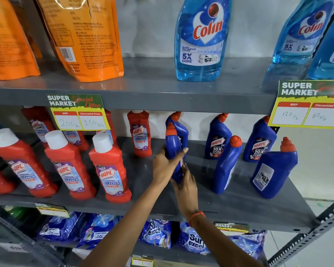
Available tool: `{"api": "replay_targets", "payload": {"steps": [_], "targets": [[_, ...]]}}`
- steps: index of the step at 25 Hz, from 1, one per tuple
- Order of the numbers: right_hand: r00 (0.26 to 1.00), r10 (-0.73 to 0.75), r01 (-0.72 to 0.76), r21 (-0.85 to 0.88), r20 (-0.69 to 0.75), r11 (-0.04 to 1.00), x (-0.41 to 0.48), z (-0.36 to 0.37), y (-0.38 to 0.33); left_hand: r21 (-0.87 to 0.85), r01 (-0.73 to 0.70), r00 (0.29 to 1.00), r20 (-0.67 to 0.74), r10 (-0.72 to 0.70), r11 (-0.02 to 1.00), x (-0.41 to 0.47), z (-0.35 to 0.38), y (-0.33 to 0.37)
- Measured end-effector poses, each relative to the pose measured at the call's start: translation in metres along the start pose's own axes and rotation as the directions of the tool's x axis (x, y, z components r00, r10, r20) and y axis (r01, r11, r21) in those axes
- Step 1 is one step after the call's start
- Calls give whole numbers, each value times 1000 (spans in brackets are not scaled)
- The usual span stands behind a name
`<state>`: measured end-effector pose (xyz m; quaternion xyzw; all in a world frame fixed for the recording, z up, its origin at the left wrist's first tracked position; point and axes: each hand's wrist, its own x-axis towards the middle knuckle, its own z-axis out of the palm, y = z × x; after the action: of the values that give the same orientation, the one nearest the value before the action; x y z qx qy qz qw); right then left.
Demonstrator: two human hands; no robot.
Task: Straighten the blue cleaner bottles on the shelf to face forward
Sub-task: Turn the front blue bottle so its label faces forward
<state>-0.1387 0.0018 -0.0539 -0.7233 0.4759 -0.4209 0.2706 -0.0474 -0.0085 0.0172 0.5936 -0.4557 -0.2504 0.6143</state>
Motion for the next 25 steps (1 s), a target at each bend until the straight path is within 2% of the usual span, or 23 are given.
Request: {"api": "replay_targets", "payload": {"steps": [4, 5, 8, 11, 13, 17, 25], "targets": [[1000, -27, 28, 21, -4, 999, -1, 2, 5, 183, -48, 999, -7, 50, 982, 11, -2, -4], [1000, -28, 28, 34, -9, 999, -1, -1, 9, 160, -25, 1000, -13, 27, 987, 13, -5, -6], [999, 22, -27, 134, 41, 991, 11, -13, 21, -90, 76, 997, 26, -74, 993, 22, -19, -11], [961, 120, -188, 269, 251, 944, 31, -24, 26, -199, 120, 985, 147, -92, 973, 25, -26, -11], [934, 151, -245, 276, 323, 929, 40, -26, 27, -219, 145, 974, 206, -100, 965, 25, -27, -10], [938, 177, -270, 305, 299, 913, 44, -21, 31, -268, 184, 959, 261, -113, 946, 27, -34, -13], [954, 175, -255, 354, 242, 900, 31, -11, 30, -275, 149, 948, 313, -58, 950, 24, -47, -21]]}}
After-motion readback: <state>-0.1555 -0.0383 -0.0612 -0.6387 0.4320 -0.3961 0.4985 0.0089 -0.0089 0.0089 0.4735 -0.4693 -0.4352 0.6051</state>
